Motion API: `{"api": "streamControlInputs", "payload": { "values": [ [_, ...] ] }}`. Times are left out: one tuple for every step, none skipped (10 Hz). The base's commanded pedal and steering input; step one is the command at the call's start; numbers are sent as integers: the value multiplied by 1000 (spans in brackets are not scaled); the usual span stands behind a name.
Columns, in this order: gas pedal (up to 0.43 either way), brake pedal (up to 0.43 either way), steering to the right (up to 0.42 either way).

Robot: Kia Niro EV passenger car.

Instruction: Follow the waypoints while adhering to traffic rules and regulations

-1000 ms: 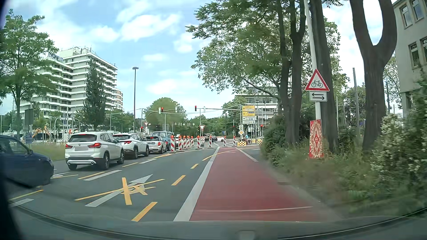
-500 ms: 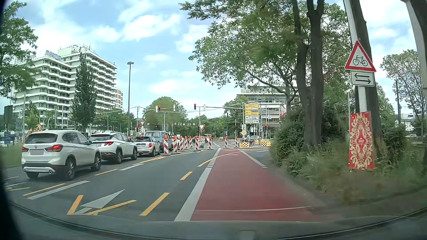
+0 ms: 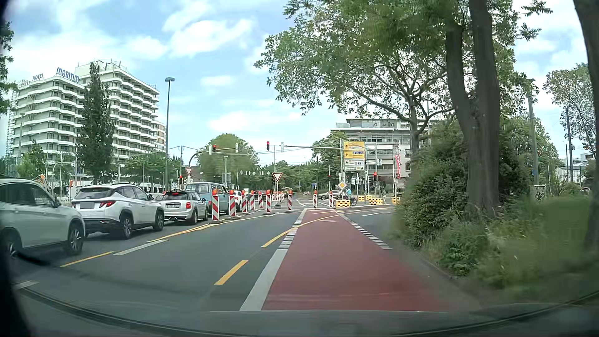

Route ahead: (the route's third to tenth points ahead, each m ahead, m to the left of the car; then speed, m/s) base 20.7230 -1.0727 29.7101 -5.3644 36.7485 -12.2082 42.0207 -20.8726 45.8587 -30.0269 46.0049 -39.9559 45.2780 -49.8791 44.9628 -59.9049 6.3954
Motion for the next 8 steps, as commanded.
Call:
{"api": "streamControlInputs", "payload": {
  "values": [
    [47, 37, 8],
    [39, 30, 11],
    [39, 37, 14],
    [39, 30, 15],
    [28, 30, 18],
    [20, 30, 22],
    [20, 30, 24],
    [20, 30, 25]
  ]
}}
